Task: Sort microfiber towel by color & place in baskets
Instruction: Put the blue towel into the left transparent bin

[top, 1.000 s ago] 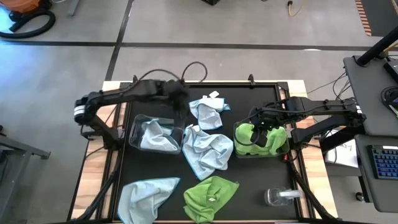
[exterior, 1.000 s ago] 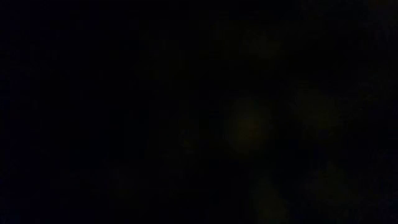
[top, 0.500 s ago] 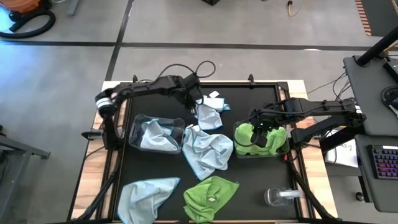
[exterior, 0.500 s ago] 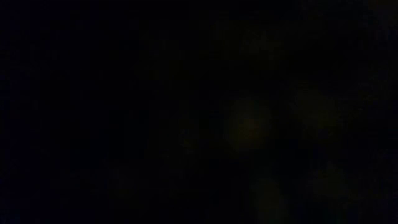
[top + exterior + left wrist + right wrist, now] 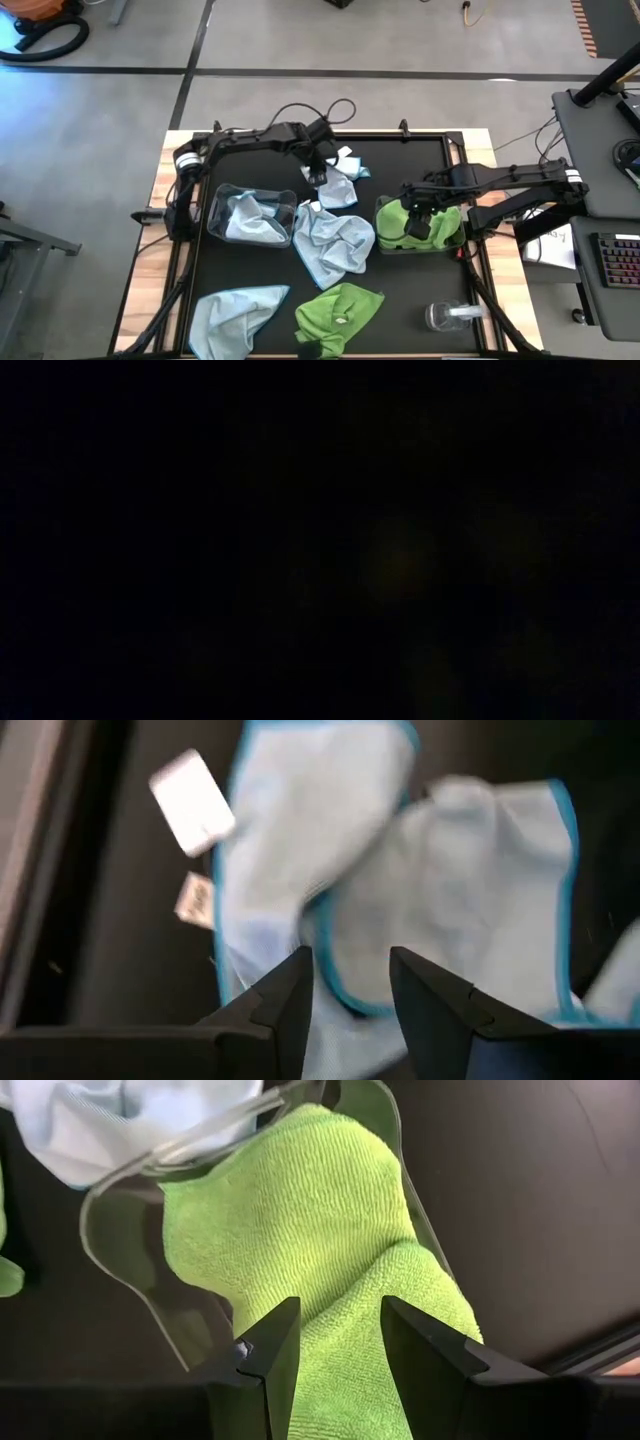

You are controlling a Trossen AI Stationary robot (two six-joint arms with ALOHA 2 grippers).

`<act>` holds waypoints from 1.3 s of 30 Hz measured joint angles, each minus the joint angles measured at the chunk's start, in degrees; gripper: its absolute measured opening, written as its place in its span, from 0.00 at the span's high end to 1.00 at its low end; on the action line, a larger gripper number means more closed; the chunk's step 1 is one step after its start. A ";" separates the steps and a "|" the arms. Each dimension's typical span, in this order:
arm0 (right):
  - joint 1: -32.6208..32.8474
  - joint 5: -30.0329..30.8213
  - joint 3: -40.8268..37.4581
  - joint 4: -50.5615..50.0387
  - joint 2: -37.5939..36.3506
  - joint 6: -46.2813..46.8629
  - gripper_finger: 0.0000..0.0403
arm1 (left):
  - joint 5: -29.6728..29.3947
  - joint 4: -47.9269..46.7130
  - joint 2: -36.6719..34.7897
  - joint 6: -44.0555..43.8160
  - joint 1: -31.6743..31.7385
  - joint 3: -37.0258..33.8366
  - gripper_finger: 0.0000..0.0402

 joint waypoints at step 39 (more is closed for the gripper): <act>0.00 -0.20 -4.52 1.63 0.00 0.02 0.66 | 5.49 1.68 0.35 -1.55 3.06 -1.31 0.86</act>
